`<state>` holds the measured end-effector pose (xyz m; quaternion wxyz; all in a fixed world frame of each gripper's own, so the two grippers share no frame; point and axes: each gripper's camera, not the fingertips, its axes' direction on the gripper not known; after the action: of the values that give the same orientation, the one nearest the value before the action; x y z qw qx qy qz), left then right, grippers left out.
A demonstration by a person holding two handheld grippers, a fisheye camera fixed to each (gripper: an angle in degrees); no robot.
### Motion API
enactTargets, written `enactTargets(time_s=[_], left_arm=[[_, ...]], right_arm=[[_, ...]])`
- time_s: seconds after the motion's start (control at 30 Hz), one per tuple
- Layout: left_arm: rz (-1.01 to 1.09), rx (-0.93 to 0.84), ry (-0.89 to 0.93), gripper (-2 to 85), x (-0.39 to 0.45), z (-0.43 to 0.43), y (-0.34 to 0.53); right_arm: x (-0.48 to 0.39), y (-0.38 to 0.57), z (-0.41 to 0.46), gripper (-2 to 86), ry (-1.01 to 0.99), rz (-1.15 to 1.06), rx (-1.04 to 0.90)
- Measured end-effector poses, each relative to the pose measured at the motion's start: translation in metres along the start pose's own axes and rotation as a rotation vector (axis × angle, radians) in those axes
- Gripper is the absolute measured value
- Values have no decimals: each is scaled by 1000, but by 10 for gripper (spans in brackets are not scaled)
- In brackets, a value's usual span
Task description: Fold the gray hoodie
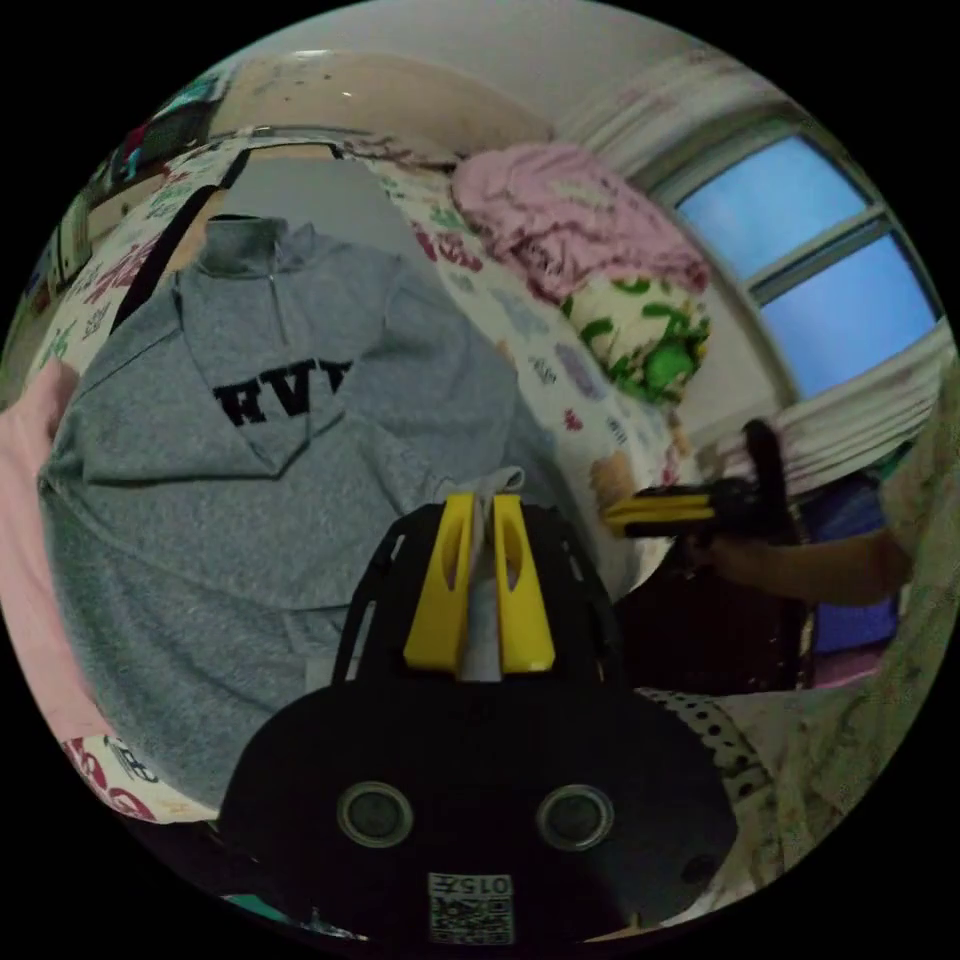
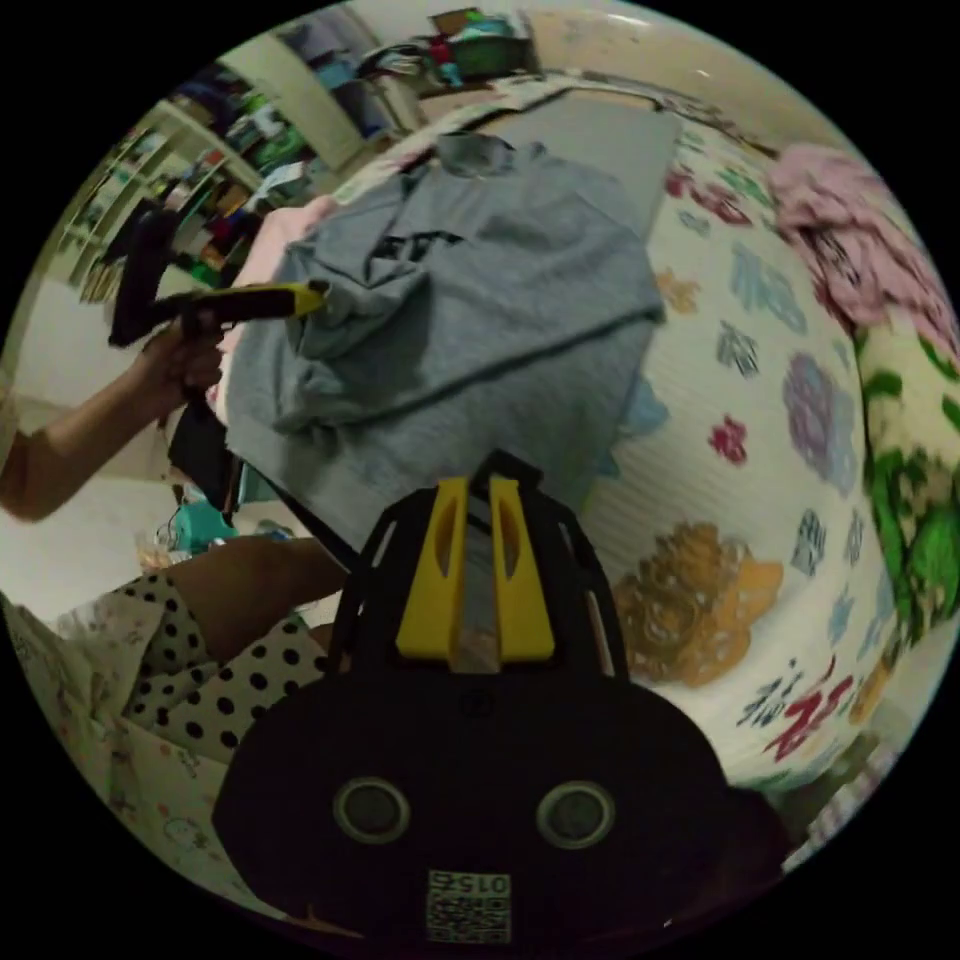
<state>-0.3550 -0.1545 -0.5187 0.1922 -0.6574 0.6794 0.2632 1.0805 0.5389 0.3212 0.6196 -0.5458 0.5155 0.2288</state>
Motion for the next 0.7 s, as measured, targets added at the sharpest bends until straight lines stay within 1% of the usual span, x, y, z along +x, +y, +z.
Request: enactTargets(time_s=[0.07, 0.13, 0.2, 0.27, 0.3, 0.37, 0.4, 0.43, 0.47, 0.5, 0.53, 0.6, 0.67, 0.7], left_arm=[[-57, 120, 114, 16, -56, -60, 9], [-100, 170, 160, 15, -104, -107, 16], [-127, 212, 133, 13, -154, -163, 23], [-185, 279, -36, 13, -231, -254, 35], [-217, 306, -107, 12, -251, -279, 39], [-352, 466, -521, 20, -325, -377, 64], [-382, 505, -631, 25, -340, -397, 72], [-451, 566, -808, 38, -365, -427, 90], [-530, 603, -894, 52, -384, -446, 108], [-556, 615, -902, 54, -390, -451, 116], [-547, 622, -874, 59, -399, -448, 130], [-503, 575, -799, 60, -405, -418, 149], [-481, 437, -648, 61, -414, -347, 175], [-484, 401, -611, 62, -416, -326, 183]], right_arm=[[-24, -6, -2, 76, -37, -120, 22], [-62, -17, 6, 106, -78, -285, 12], [-92, -24, 18, 123, -90, -398, -16], [-119, -29, 33, 131, -102, -486, -42], [-135, -31, 44, 133, -109, -533, -65], [-155, -31, 64, 133, -97, -581, -123], [-165, -29, 79, 123, -45, -615, -183], [-170, -25, 91, 103, 30, -631, -223], [-171, -22, 90, 94, 70, -637, -183], [-170, -19, 89, 76, 133, -636, -155], [-166, -17, 87, 67, 115, -633, -168], [-157, -15, 83, 42, 85, -616, -181], [-144, -16, 77, 21, 31, -566, -200], [-132, -20, 70, 14, -24, -499, -210]])
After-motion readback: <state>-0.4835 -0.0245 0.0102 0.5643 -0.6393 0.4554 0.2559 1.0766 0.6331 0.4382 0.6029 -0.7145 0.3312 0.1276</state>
